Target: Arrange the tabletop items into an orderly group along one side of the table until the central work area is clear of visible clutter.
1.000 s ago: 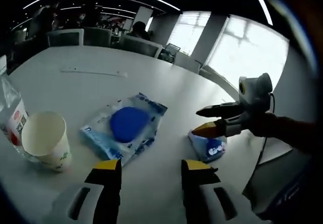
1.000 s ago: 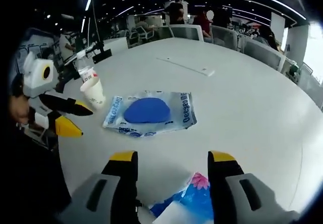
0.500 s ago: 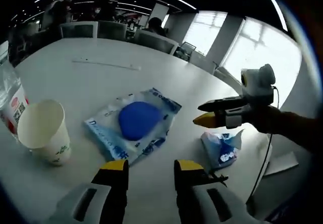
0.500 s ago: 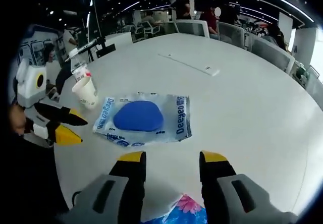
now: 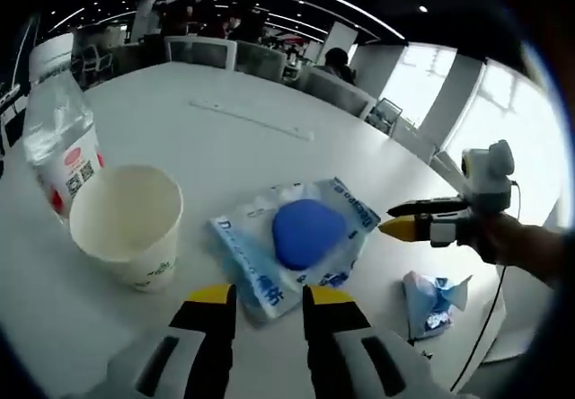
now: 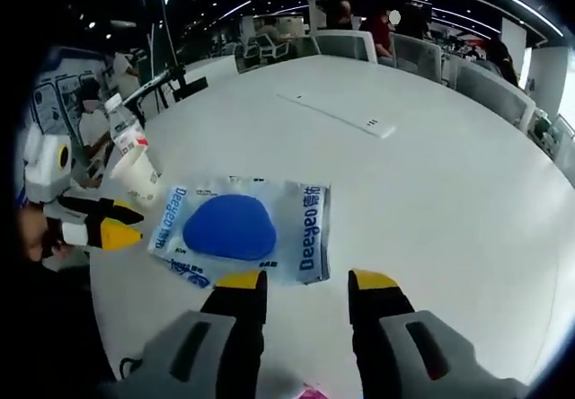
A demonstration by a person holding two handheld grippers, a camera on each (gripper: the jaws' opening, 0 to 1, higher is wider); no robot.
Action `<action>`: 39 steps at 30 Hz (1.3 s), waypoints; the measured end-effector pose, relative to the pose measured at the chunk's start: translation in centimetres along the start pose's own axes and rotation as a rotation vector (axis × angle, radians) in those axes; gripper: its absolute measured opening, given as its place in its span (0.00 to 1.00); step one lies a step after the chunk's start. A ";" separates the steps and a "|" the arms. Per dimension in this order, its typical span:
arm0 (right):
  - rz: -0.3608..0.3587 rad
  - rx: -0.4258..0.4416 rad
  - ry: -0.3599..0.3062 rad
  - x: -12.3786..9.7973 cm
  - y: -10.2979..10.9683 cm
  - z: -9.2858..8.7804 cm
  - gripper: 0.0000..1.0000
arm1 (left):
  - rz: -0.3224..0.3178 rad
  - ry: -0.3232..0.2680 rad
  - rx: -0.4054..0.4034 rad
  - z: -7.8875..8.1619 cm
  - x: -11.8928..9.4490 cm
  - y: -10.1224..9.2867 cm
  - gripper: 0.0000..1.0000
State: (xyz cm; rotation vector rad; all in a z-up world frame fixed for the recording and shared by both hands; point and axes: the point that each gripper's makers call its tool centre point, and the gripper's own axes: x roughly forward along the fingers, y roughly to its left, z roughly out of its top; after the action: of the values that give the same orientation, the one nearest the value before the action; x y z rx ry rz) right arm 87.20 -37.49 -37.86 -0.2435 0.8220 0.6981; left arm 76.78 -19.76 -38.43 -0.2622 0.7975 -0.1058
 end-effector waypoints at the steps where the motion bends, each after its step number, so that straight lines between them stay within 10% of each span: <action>1: -0.005 -0.002 -0.001 0.1 -0.1 0.1 0.32 | 0.017 0.005 0.000 -0.1 0.3 0.3 0.27; 26: 0.027 0.052 0.038 2.0 -0.3 -1.2 0.01 | 0.040 0.060 -0.099 -0.9 2.7 0.6 0.11; 39: 0.042 0.098 0.020 0.1 0.4 -2.0 0.00 | -0.030 0.088 0.012 -0.8 3.2 -0.5 0.00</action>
State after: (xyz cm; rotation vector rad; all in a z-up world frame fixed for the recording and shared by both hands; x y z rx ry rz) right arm 85.78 -38.01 -39.30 -0.1461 0.8801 0.6934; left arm 78.43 -21.05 -41.04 -0.2597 0.8797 -0.1509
